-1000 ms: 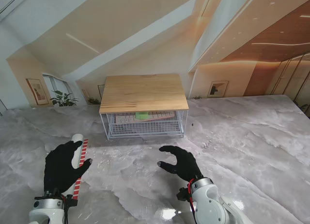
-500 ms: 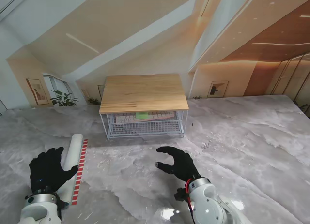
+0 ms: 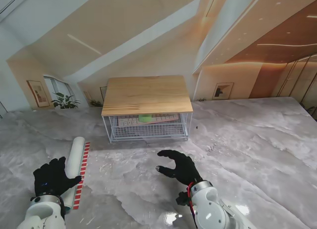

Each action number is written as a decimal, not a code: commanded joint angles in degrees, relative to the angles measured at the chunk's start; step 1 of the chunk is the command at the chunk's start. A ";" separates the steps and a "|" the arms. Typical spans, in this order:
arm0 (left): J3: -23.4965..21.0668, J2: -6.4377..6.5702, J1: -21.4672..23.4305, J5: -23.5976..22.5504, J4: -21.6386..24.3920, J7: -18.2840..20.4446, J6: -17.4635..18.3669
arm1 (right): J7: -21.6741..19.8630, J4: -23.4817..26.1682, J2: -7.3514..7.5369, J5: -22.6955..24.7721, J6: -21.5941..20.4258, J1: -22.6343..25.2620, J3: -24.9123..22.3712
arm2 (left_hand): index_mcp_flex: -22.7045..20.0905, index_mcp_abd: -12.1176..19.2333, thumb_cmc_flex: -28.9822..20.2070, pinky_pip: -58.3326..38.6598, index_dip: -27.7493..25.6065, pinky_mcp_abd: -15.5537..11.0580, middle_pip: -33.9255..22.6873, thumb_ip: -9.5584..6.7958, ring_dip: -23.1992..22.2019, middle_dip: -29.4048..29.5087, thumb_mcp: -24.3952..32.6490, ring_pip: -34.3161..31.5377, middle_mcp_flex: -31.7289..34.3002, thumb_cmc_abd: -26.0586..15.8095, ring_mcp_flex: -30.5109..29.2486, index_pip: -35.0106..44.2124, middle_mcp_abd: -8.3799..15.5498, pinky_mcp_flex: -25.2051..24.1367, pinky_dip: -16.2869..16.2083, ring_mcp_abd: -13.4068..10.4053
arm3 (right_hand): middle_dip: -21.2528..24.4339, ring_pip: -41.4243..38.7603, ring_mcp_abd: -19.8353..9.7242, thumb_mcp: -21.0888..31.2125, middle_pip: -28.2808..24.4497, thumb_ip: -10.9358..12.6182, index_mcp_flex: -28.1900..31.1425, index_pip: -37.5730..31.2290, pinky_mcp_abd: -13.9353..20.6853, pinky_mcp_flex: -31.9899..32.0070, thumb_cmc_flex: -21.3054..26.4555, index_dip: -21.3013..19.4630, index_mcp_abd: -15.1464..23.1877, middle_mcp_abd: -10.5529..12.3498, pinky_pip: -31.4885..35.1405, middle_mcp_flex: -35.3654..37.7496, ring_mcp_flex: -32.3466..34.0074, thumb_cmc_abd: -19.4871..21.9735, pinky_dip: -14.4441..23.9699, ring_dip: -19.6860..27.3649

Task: Unroll the mouse pad and set up the keyboard and mouse from the tabletop organizer

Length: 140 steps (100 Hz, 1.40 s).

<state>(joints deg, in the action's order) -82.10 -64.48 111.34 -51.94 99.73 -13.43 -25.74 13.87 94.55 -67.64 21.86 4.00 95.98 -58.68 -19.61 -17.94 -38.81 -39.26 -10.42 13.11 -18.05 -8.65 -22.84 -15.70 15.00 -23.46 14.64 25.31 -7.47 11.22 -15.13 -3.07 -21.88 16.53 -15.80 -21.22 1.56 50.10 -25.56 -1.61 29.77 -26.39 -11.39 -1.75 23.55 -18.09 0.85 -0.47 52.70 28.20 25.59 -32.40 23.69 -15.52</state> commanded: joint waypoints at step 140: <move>3.88 -0.32 -8.71 3.79 -9.43 0.05 0.38 | -0.79 0.91 -0.01 0.34 0.15 1.79 -1.62 | -30.60 1.69 -23.43 -40.20 -4.33 13.40 -3.09 2.64 -6.66 -13.58 25.64 -27.56 50.89 14.31 -49.80 30.10 -4.72 50.34 -3.02 7.78 | 0.79 0.16 -0.84 -0.80 0.43 0.76 0.50 0.37 0.26 0.73 -0.70 -0.16 0.20 0.10 -0.67 -0.47 -2.05 1.30 1.41 0.01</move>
<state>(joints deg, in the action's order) -77.92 -64.12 101.90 -48.89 90.63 -13.83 -26.13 13.57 95.20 -67.55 22.01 4.16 97.33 -60.44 -40.65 -23.80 -51.86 -77.20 -9.71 26.15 -20.71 -4.07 -29.83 -27.22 35.83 -49.51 60.46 38.17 -55.33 11.51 -21.20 43.49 -26.15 22.15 -15.80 -21.22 1.56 50.10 -25.56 -1.62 29.77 -26.39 -11.39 -1.72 23.55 -18.09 0.85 -0.47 52.69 28.20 25.59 -32.40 23.69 -15.52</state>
